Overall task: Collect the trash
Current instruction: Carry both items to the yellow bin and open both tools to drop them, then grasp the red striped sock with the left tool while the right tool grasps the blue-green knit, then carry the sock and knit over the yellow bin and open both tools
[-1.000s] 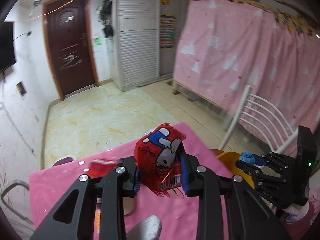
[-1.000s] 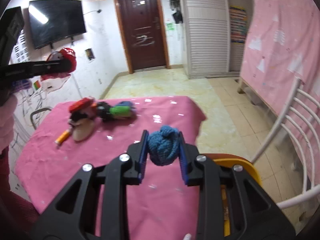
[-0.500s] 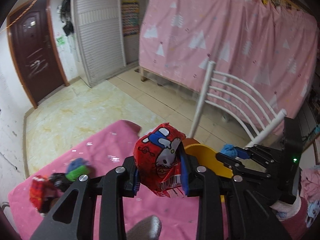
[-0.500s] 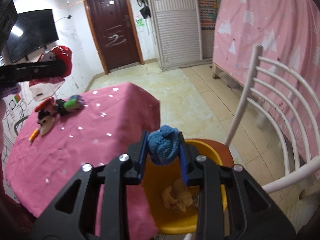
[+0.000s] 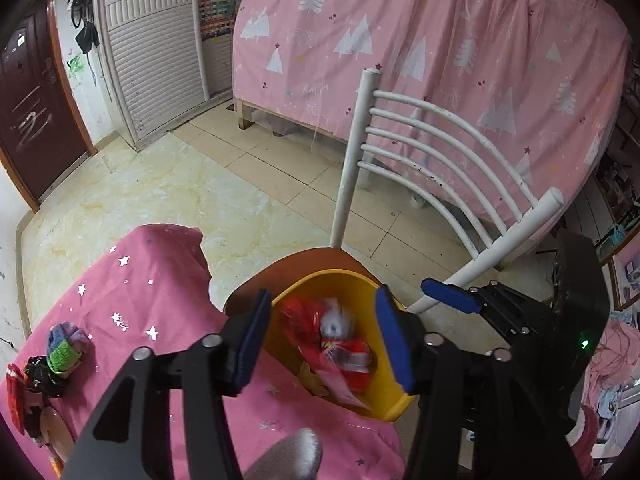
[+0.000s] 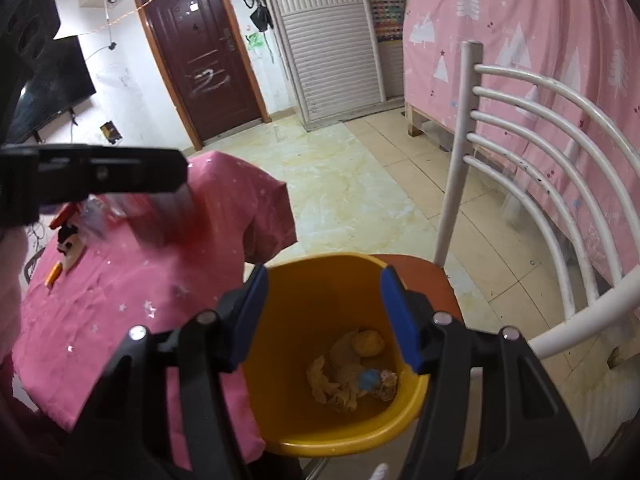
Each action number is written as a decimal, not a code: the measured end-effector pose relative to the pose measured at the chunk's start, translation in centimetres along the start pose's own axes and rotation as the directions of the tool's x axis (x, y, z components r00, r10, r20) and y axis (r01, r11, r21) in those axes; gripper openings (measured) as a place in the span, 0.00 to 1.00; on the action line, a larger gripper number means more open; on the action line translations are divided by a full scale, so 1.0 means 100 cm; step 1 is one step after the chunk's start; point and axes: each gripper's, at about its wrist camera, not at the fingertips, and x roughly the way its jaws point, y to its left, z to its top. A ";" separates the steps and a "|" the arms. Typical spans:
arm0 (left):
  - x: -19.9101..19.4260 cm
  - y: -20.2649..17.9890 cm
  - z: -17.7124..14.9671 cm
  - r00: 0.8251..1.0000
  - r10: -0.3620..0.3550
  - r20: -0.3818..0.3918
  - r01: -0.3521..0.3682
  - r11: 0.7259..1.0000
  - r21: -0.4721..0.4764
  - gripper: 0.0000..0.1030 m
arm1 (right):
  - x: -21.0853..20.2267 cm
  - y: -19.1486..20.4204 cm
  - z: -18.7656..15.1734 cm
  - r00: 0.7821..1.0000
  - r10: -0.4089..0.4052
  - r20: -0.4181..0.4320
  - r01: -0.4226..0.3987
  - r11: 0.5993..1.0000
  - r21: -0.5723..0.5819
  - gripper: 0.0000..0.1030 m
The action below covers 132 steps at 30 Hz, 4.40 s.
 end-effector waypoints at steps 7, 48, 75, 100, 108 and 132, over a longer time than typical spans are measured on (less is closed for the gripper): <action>-0.013 0.014 -0.006 1.000 0.013 0.018 -0.013 1.000 -0.021 0.51 | -0.004 0.007 0.004 1.000 -0.004 0.005 0.004 1.000 -0.008 0.55; -0.115 0.307 -0.104 0.938 0.347 -0.010 -0.332 0.888 -0.318 0.57 | 0.082 0.261 0.082 0.976 0.191 -0.102 -0.214 0.920 -0.327 0.64; -0.128 0.339 -0.143 0.962 0.270 0.033 -0.234 0.884 -0.404 0.02 | 0.166 0.282 0.090 0.945 0.202 -0.258 -0.270 0.925 -0.267 0.64; -0.188 0.305 -0.137 0.943 0.312 0.113 -0.242 0.880 -0.408 0.03 | 0.104 0.278 0.087 0.962 0.231 -0.148 -0.269 0.905 -0.330 0.25; -0.196 0.264 -0.119 0.940 0.307 0.151 -0.238 0.904 -0.355 0.03 | 0.071 0.244 0.090 0.969 0.233 -0.079 -0.246 0.923 -0.297 0.25; -0.142 0.107 -0.043 0.971 0.169 0.171 -0.151 0.982 -0.111 0.03 | 0.003 0.083 0.067 0.993 0.095 0.073 -0.085 0.989 -0.122 0.25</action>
